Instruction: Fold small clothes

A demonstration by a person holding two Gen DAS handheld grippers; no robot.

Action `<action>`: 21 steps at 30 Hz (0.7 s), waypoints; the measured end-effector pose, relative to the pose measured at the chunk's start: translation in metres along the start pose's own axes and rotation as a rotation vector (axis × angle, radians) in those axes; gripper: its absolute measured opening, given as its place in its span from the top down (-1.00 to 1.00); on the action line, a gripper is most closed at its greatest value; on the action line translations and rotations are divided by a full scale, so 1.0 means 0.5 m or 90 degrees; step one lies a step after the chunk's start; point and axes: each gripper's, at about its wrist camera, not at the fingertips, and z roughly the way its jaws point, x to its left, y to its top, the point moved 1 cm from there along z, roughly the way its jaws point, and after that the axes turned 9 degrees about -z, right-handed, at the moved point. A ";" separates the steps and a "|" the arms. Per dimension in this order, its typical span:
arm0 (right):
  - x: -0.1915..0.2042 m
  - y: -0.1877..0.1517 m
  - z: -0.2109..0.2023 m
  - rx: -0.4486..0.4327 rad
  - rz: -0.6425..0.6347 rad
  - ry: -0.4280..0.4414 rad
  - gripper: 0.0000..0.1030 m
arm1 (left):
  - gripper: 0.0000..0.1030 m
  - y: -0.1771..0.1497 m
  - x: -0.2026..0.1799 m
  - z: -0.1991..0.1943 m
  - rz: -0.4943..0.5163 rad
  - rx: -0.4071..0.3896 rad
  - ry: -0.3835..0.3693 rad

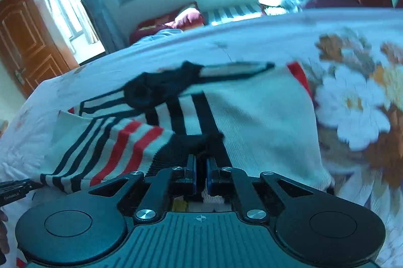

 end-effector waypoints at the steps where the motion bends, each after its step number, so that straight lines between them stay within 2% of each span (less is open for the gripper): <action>1: -0.008 -0.011 0.005 0.000 0.022 0.002 0.87 | 0.69 0.001 -0.001 0.001 0.006 0.003 0.000; 4: -0.011 -0.021 0.012 -0.006 0.046 -0.002 0.87 | 0.67 0.001 -0.003 0.002 0.024 0.008 -0.004; 6: -0.012 -0.018 0.002 -0.013 0.055 0.000 0.85 | 0.58 -0.001 -0.001 -0.011 0.051 0.019 -0.014; 7: -0.015 -0.008 -0.019 -0.029 0.060 -0.001 0.55 | 0.47 -0.003 0.007 -0.028 0.052 0.018 -0.026; 8: -0.016 0.001 -0.037 -0.046 0.058 -0.014 0.25 | 0.49 -0.003 0.015 -0.050 0.048 0.006 -0.038; 9: -0.017 0.006 -0.050 -0.062 0.051 -0.014 -0.17 | 0.48 0.000 0.024 -0.081 0.039 -0.020 -0.051; 11: -0.025 0.022 -0.046 -0.057 0.047 -0.001 -0.17 | 0.43 0.016 0.027 -0.112 0.026 -0.057 -0.062; 13: -0.037 0.033 -0.019 -0.037 0.065 0.020 -0.16 | 0.37 0.041 0.005 -0.103 0.025 -0.060 -0.086; 14: -0.040 0.036 -0.004 -0.030 0.070 0.031 -0.14 | 0.34 0.049 -0.010 -0.088 0.027 -0.052 -0.097; 15: -0.040 0.038 0.016 -0.015 0.071 0.034 0.00 | 0.32 0.055 -0.029 -0.059 0.027 -0.031 -0.119; 16: -0.039 0.039 0.039 0.012 0.067 0.027 0.37 | 0.30 0.057 -0.044 -0.033 0.026 -0.014 -0.135; 17: -0.035 0.039 0.058 0.035 0.056 0.015 0.65 | 0.31 0.057 -0.060 0.000 0.027 0.004 -0.135; 18: -0.029 0.041 0.064 0.034 0.039 0.011 0.95 | 0.31 0.056 -0.075 0.027 0.040 0.012 -0.126; 21: 0.021 0.061 0.022 -0.043 -0.069 -0.003 0.95 | 0.31 0.056 -0.085 0.070 0.067 -0.002 -0.084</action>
